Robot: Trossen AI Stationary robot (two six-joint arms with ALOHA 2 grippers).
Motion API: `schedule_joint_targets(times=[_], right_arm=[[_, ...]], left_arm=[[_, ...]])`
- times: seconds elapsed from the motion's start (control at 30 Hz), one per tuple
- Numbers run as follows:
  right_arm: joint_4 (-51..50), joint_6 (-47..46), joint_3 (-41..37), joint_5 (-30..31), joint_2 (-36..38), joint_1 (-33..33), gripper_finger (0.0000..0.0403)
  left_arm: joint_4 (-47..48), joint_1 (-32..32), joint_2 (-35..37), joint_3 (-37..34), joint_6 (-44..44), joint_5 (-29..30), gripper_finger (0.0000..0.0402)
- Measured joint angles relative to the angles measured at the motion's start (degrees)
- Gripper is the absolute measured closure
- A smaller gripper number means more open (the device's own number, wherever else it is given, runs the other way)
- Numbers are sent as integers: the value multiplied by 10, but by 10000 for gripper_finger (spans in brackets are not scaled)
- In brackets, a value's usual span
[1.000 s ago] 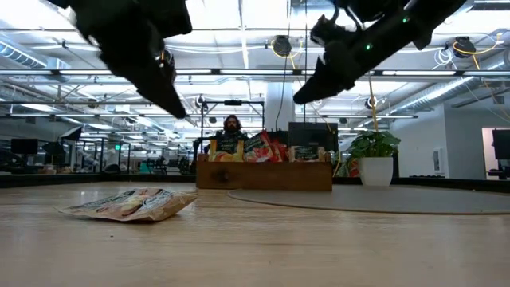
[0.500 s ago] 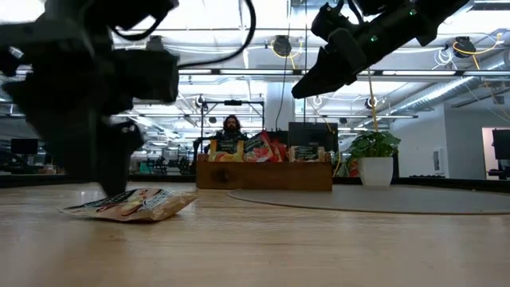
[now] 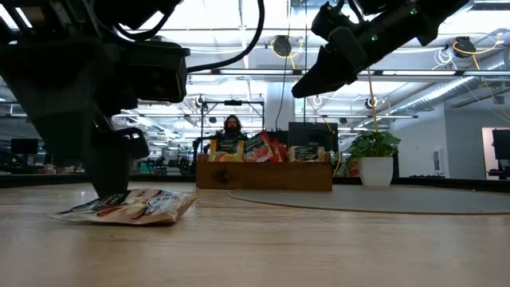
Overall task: Pick & Place Tea
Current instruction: Put the brown tea bag into the right section of the wooden organizer
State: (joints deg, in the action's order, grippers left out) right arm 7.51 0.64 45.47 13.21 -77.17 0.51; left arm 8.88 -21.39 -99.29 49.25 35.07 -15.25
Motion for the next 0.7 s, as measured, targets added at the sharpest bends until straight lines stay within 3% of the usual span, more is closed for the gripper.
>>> schedule_joint_targets(times=[0.37, 0.7], right_arm=[[0, 5, -1, 0, 0, 0, 234], [0, 9, -1, 0, 0, 0, 234]], left_arm=[[0, 0, -11, 1, -5, 43, 53], [-37, 0, -51, 3, -26, 31, 53]])
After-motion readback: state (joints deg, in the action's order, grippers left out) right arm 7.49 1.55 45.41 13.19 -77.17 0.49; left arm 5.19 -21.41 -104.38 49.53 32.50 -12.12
